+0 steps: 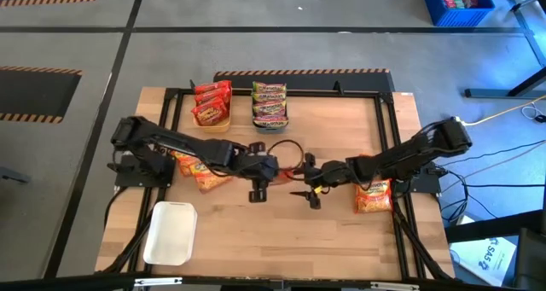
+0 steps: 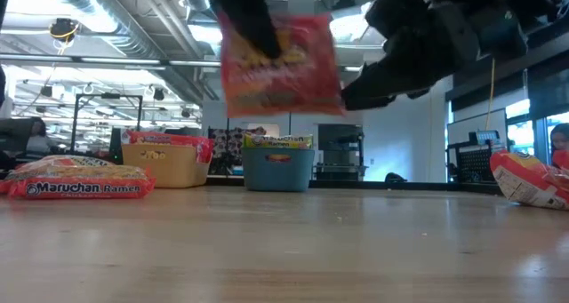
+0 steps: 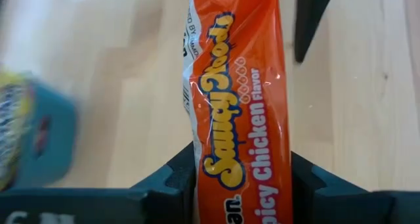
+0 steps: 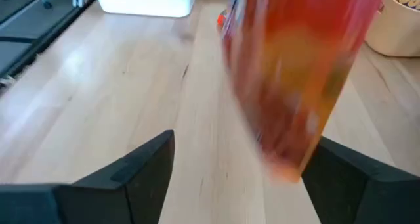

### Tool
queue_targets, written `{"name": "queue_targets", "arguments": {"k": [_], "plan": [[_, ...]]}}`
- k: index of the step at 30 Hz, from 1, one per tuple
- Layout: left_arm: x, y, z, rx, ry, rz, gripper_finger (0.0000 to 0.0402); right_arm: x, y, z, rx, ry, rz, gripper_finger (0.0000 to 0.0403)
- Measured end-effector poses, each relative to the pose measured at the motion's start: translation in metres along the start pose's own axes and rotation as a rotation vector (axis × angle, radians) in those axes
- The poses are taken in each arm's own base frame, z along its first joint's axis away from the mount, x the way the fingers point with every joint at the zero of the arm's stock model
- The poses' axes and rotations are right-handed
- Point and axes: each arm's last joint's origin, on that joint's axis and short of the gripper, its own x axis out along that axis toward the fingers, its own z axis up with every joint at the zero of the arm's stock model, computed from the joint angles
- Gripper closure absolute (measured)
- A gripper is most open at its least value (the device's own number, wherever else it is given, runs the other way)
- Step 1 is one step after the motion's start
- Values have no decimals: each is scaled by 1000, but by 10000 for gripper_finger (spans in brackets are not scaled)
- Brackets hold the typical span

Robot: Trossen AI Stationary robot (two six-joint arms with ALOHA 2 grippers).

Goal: Sort Maruchan noodles
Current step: Put the orange noodle pack into the yellow bin

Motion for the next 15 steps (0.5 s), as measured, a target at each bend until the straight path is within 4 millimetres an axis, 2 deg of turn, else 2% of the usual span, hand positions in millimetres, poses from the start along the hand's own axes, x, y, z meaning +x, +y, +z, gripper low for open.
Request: {"name": "queue_targets", "arguments": {"k": [4, 8, 15], "plan": [[-32, 9, -10, -38, 35, 83, 271, -10, -1, 4, 18, 31, 3, 115], [-60, 21, -24, -81, 103, 114, 272, -12, 0, 4, 18, 37, 8, 115], [-96, 52, -48, -111, 200, 277, 272, -12, -2, 2, 16, 52, -25, 116]]}}
